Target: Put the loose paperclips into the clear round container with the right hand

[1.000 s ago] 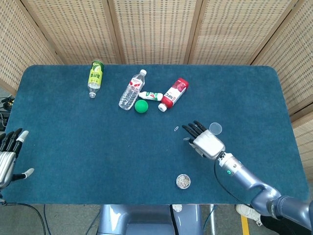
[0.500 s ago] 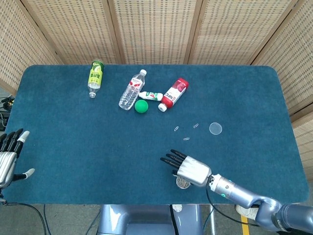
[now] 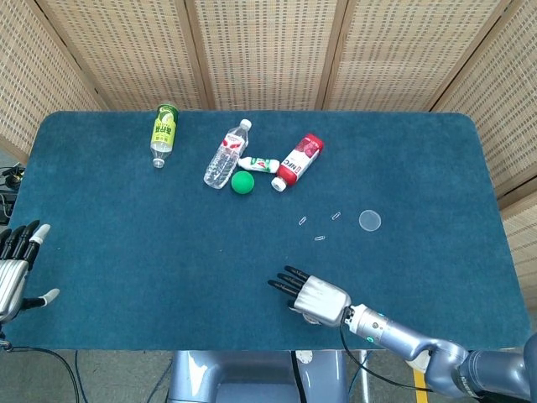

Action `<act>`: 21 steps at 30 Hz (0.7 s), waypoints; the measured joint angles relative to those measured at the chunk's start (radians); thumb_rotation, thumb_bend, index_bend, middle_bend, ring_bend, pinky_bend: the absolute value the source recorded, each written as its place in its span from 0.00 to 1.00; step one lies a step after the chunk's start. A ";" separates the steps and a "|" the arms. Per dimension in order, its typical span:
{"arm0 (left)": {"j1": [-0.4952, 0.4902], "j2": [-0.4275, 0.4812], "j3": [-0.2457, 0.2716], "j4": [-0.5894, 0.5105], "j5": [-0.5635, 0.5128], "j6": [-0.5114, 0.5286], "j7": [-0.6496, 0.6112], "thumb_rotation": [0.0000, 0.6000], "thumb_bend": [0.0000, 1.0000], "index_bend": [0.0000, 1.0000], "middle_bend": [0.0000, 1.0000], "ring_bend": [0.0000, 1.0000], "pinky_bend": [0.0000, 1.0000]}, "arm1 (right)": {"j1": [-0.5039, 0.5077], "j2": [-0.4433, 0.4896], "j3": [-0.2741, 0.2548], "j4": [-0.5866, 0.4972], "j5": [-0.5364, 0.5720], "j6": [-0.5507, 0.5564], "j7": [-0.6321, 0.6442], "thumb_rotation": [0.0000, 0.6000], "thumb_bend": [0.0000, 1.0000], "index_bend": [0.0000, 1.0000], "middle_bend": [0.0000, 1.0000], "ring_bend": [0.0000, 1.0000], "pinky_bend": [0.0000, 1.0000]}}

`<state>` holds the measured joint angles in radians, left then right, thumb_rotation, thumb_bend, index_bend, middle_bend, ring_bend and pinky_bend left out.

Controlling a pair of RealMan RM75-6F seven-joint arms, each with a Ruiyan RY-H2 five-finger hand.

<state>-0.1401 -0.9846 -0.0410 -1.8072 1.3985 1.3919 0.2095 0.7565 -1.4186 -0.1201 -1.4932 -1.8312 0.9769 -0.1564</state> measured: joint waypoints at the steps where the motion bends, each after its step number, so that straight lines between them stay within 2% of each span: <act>1: 0.000 0.000 0.000 0.000 0.000 -0.001 -0.001 1.00 0.00 0.00 0.00 0.00 0.00 | -0.001 0.004 -0.002 -0.002 -0.001 0.001 -0.002 1.00 0.45 0.64 0.00 0.00 0.00; 19: 0.002 0.002 0.001 -0.004 0.001 0.003 0.000 1.00 0.00 0.00 0.00 0.00 0.00 | -0.020 0.016 -0.033 0.001 -0.004 -0.003 -0.017 1.00 0.45 0.64 0.00 0.00 0.00; 21: 0.002 0.002 0.002 -0.004 0.001 0.002 0.000 1.00 0.00 0.00 0.00 0.00 0.00 | -0.022 0.013 -0.032 0.006 -0.005 -0.002 -0.023 1.00 0.41 0.60 0.00 0.00 0.00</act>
<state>-0.1385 -0.9825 -0.0393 -1.8110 1.3999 1.3944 0.2099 0.7346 -1.4053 -0.1525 -1.4875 -1.8359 0.9749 -0.1789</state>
